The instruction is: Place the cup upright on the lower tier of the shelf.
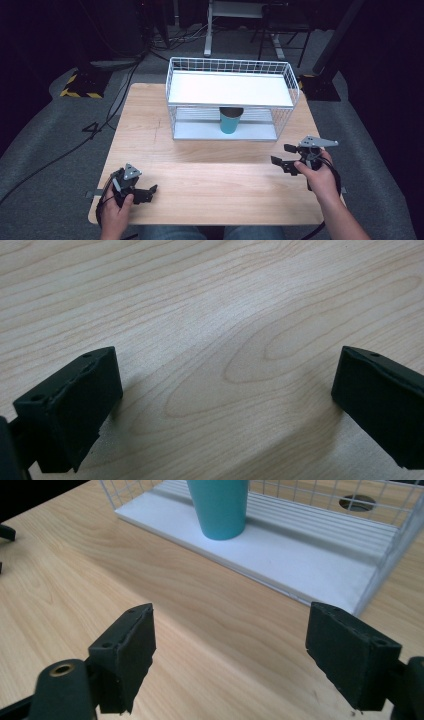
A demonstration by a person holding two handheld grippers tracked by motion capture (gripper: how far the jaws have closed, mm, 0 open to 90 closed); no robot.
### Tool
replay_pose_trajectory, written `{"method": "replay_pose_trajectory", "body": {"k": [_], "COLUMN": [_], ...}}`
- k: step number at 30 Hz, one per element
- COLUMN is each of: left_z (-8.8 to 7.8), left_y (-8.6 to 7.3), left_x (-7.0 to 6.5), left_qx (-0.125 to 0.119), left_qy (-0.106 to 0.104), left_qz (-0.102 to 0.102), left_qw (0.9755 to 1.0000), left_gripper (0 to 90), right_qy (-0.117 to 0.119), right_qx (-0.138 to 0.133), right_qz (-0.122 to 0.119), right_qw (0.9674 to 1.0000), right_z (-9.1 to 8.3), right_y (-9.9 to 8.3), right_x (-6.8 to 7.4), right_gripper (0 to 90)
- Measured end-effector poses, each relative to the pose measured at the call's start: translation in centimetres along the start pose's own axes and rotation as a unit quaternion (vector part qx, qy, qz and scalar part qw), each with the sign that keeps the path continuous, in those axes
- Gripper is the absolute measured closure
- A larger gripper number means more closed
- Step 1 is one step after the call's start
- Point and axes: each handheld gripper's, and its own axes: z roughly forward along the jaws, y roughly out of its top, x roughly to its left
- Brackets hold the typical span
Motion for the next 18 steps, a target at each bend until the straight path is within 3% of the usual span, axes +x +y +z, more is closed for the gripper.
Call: {"method": "replay_pose_trajectory", "body": {"k": [13,18], "left_z": [0.2,0.2], "left_y": [0.1,0.1], "left_x": [0.1,0.1], "left_qx": [-0.001,-0.001], "left_qy": [-0.001,-0.002], "left_qz": [0.004,0.004], "left_qw": [1.0000,1.0000], "left_gripper": [0.1,0.1], "right_qy": [0.009,0.009], "right_qx": [0.028,0.031], "right_qz": [-0.018,0.001], "right_qw": [0.9994,0.9995], "right_z": [-2.5,-2.6], "right_y": [-4.7,-6.7], "right_x": [-0.2,-0.3], "right_gripper": [19.9,19.8]}}
